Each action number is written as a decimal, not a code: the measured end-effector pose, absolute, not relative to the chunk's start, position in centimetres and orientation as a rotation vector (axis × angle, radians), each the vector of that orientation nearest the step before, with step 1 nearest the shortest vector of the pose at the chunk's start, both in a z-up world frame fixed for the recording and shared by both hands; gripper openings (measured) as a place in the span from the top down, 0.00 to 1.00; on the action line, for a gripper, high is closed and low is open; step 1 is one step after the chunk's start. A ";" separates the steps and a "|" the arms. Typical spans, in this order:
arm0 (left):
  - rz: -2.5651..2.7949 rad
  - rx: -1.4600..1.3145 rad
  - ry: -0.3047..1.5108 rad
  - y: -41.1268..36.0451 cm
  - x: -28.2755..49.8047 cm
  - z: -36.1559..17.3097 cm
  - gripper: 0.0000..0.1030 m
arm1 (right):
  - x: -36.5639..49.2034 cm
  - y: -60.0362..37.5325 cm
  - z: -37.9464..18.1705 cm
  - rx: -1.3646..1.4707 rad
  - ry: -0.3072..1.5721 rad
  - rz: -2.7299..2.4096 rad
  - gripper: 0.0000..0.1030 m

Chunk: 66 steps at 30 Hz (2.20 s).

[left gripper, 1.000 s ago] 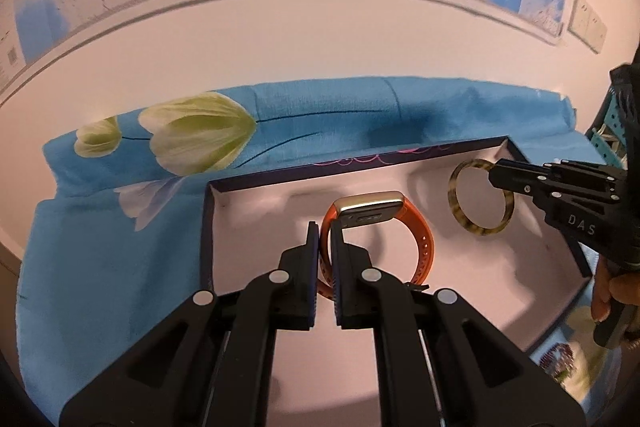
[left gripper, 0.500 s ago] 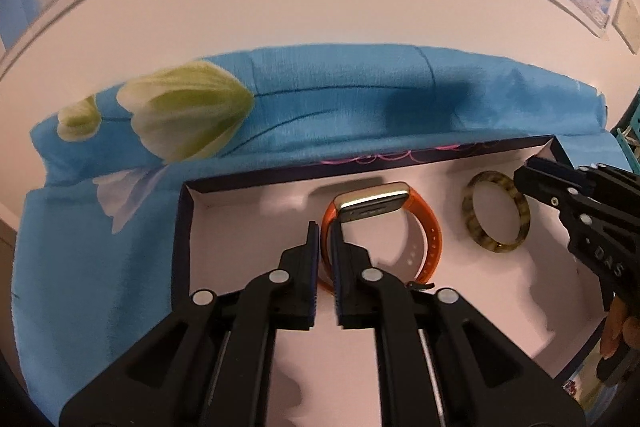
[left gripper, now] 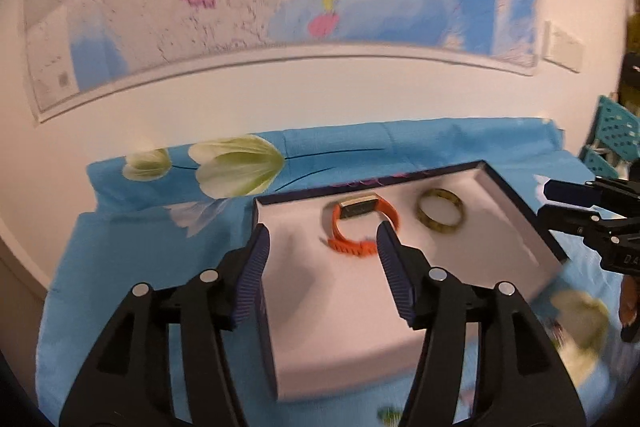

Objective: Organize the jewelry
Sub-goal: 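Withdraw both tools and move the right tool toward the crystal bracelet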

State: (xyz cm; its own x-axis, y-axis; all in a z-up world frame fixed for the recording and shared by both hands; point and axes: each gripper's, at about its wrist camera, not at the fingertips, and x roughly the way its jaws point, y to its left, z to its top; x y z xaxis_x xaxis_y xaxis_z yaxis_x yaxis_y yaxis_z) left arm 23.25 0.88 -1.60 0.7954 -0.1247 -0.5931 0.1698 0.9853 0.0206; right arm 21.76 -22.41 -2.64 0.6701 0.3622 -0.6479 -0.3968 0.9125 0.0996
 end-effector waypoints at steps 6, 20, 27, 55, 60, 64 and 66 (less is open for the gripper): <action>-0.222 0.105 0.616 1.1 17.6 -2.5 0.44 | 16.6 -22.9 -4.8 -0.085 0.782 0.461 0.60; -0.352 0.127 0.663 -2.8 11.1 -5.9 0.44 | 12.7 -22.7 -8.5 -0.003 0.876 0.446 0.66; -0.370 0.127 0.679 -3.5 10.6 -6.4 0.44 | 12.7 -23.4 -8.9 0.076 0.892 0.455 0.75; -0.416 0.124 0.706 -4.5 10.2 -6.9 0.44 | 11.5 -19.5 -8.3 -0.090 0.869 0.457 0.71; -0.417 0.127 0.711 -4.6 10.2 -7.0 0.44 | 11.4 -19.0 -8.9 -0.152 0.877 0.440 0.93; -0.421 0.115 0.721 -4.4 10.4 -7.0 0.45 | 11.1 -19.7 -8.5 -0.105 0.875 0.461 0.93; -0.423 0.107 0.724 -4.3 10.4 -7.1 0.45 | 10.8 -20.4 -7.7 -0.040 0.862 0.490 0.93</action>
